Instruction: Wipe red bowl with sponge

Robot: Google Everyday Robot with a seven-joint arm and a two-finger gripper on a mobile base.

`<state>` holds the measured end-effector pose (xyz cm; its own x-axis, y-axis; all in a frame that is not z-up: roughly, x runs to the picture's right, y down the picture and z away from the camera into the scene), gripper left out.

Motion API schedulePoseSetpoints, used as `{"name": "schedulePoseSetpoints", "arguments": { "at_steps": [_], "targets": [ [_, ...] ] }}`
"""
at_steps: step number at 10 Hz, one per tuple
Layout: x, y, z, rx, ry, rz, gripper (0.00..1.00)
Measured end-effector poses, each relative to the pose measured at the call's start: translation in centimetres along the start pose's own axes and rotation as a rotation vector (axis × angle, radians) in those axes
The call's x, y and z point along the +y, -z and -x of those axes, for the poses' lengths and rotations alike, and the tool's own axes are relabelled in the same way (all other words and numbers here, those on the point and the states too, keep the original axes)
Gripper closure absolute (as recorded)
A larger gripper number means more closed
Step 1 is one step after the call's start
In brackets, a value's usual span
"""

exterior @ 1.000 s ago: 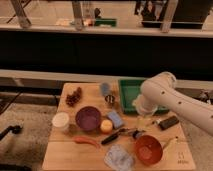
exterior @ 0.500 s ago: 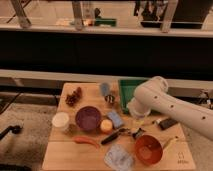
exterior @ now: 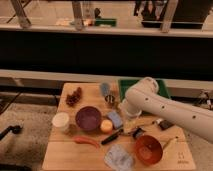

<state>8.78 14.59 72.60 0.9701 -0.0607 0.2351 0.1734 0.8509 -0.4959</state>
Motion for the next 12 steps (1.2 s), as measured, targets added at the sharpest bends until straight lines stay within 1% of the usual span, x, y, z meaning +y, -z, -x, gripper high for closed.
{"name": "schedulePoseSetpoints", "arguments": {
  "at_steps": [1, 4, 6, 9, 11, 12],
  "targets": [
    [-0.1, -0.4, 0.7, -0.006, 0.01, 0.002, 0.2],
    [-0.6, -1.9, 1.1, -0.016, 0.019, 0.004, 0.2],
    [-1.7, -3.2, 1.3, -0.025, 0.019, 0.006, 0.2],
    [-3.0, -4.4, 1.0, -0.04, 0.015, 0.007, 0.2],
    [-3.4, -5.1, 0.8, -0.044, 0.012, 0.011, 0.2],
    [-3.6, -5.9, 0.6, -0.044, 0.012, 0.013, 0.2]
  ]
}}
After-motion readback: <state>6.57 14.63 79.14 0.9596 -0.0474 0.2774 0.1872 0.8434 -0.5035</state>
